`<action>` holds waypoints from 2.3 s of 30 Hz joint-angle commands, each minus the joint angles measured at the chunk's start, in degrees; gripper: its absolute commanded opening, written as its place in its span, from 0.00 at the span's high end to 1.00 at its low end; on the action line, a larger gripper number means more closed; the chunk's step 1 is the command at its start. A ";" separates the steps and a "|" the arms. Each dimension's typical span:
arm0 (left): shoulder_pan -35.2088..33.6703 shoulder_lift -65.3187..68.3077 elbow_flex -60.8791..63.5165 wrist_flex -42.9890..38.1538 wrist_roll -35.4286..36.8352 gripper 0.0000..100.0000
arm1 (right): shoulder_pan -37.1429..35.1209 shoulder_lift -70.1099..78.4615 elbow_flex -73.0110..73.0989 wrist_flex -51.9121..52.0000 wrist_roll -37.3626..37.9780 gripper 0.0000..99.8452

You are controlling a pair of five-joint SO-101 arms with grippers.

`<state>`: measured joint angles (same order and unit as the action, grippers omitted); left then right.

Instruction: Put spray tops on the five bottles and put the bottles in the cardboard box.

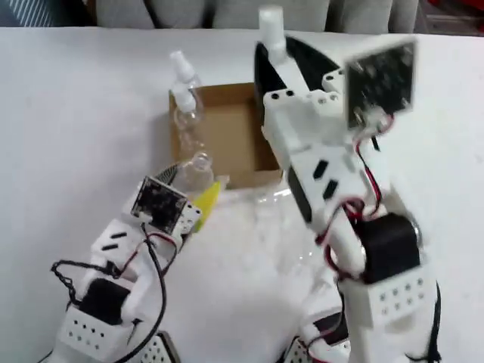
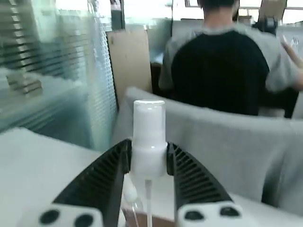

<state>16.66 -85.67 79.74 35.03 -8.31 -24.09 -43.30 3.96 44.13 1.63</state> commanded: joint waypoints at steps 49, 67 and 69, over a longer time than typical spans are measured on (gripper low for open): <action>2.42 -19.21 6.86 -3.52 14.24 0.98 | -16.48 -8.66 32.09 -41.45 -6.24 0.99; 2.42 -19.21 6.86 -3.52 14.24 0.98 | -16.75 -13.41 33.14 -41.01 -6.24 0.99; 2.42 -19.21 6.86 -3.52 14.24 0.98 | -16.84 -14.46 33.23 -40.92 -6.24 0.99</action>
<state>18.59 -104.13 87.21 33.54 5.58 -40.18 -55.87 37.54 4.04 -4.97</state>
